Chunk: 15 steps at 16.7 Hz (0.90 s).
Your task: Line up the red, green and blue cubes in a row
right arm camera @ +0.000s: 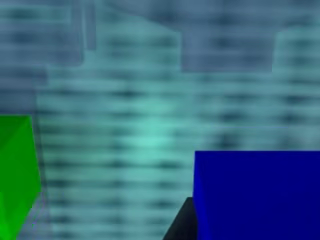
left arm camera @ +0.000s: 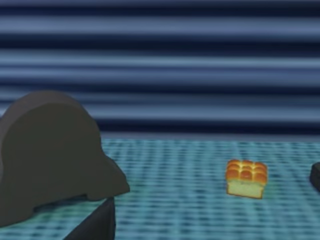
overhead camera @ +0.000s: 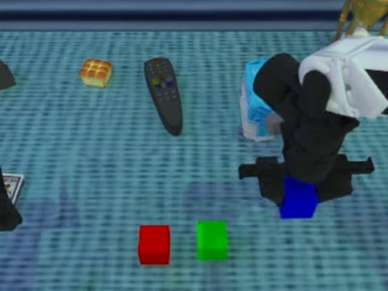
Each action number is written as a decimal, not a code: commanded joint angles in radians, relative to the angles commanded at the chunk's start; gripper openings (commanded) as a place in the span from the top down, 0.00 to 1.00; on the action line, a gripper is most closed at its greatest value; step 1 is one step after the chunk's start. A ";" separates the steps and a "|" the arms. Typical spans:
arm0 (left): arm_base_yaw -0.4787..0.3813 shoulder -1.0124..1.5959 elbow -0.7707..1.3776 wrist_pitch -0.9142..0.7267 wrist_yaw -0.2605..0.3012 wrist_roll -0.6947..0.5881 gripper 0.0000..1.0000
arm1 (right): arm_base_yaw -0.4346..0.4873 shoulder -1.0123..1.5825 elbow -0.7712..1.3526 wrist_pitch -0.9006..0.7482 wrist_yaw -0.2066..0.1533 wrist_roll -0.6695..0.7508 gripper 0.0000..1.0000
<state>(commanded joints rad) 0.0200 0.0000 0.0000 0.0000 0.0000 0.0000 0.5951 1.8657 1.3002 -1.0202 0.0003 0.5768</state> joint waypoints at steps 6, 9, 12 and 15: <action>0.000 0.000 0.000 0.000 0.000 0.000 0.00 | 0.123 -0.068 -0.059 0.013 0.004 0.150 1.00; 0.000 0.000 0.000 0.000 0.000 0.000 0.00 | 0.119 -0.064 -0.056 0.012 0.003 0.151 1.00; 0.000 0.000 0.000 0.000 0.000 0.000 0.00 | 0.121 -0.048 -0.081 0.053 0.002 0.150 1.00; 0.000 0.000 0.000 0.000 0.000 0.000 0.00 | 0.122 -0.003 -0.143 0.169 0.002 0.154 1.00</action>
<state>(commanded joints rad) 0.0200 0.0000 0.0000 0.0000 0.0000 0.0000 0.7172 1.8631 1.1568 -0.8513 0.0021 0.7307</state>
